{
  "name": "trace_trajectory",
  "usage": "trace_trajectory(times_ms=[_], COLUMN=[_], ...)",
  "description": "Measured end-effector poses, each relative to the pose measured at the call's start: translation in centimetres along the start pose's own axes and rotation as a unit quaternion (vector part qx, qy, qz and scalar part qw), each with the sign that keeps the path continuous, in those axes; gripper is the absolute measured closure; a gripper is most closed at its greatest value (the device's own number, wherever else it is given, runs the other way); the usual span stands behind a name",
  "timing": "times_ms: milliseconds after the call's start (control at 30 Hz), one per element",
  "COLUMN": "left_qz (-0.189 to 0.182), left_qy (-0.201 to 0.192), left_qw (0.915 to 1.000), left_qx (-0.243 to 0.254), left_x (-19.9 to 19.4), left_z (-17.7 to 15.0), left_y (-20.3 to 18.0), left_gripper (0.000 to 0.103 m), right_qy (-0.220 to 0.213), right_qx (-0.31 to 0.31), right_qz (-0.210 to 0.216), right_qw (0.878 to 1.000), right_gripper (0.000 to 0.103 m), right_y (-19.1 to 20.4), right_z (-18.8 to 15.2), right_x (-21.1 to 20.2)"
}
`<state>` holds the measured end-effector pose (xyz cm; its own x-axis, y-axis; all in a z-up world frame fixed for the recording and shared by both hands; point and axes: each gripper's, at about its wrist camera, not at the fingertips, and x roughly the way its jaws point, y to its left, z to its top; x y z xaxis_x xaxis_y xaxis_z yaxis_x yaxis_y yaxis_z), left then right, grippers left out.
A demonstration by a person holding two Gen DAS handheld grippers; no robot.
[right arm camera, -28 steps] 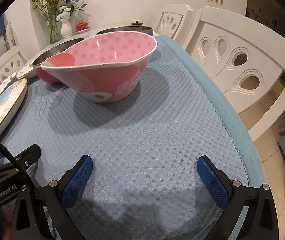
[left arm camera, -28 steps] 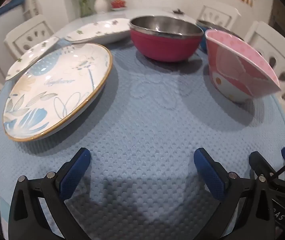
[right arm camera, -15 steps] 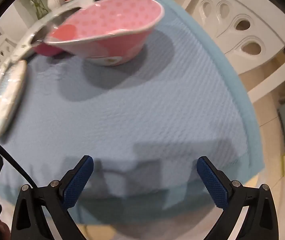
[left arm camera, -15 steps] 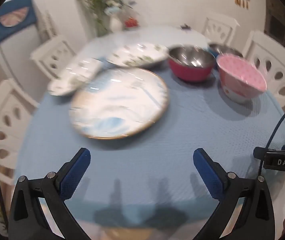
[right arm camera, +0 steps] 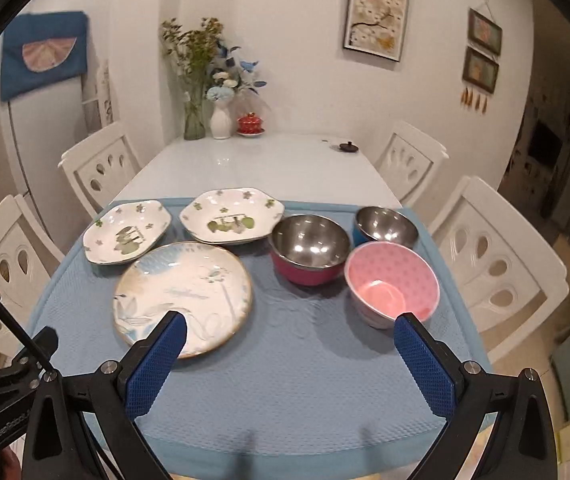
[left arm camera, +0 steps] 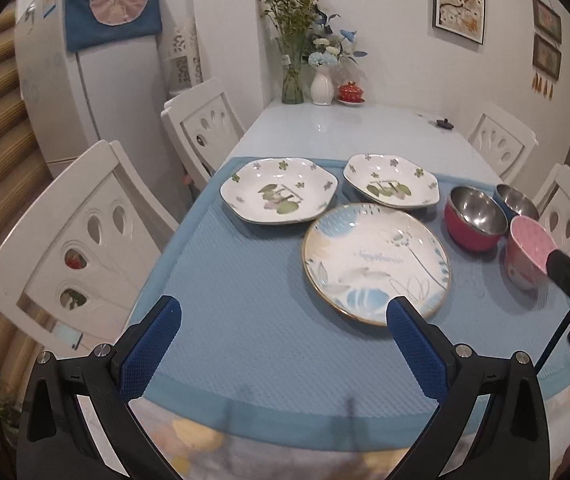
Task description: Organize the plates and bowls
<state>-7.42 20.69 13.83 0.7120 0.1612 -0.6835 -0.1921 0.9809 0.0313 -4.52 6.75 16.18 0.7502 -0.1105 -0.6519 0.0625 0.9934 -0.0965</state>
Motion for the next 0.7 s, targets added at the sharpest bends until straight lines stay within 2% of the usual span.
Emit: trace_trajectory(times_ms=[100, 267, 700], left_qz=[-0.018, -0.046, -0.094], left_qy=[0.003, 0.0, 0.021], left_qw=[0.9998, 0.9989, 0.9949], left_qx=[0.003, 0.014, 0.031], left_x=[0.5, 1.7, 5.4], left_z=[0.9, 1.9, 3.7], left_y=[1.1, 2.2, 3.8], left_gripper=[0.001, 0.001, 0.001], right_qy=[0.007, 0.032, 0.059], right_qx=[-0.011, 0.008, 0.034], right_qz=[0.003, -0.002, -0.047], right_qw=[1.0, 0.999, 0.997], right_gripper=[0.0, 0.0, 0.0], right_y=[1.6, 4.1, 5.7], right_z=[0.6, 0.2, 0.1], right_x=[0.7, 2.2, 4.1])
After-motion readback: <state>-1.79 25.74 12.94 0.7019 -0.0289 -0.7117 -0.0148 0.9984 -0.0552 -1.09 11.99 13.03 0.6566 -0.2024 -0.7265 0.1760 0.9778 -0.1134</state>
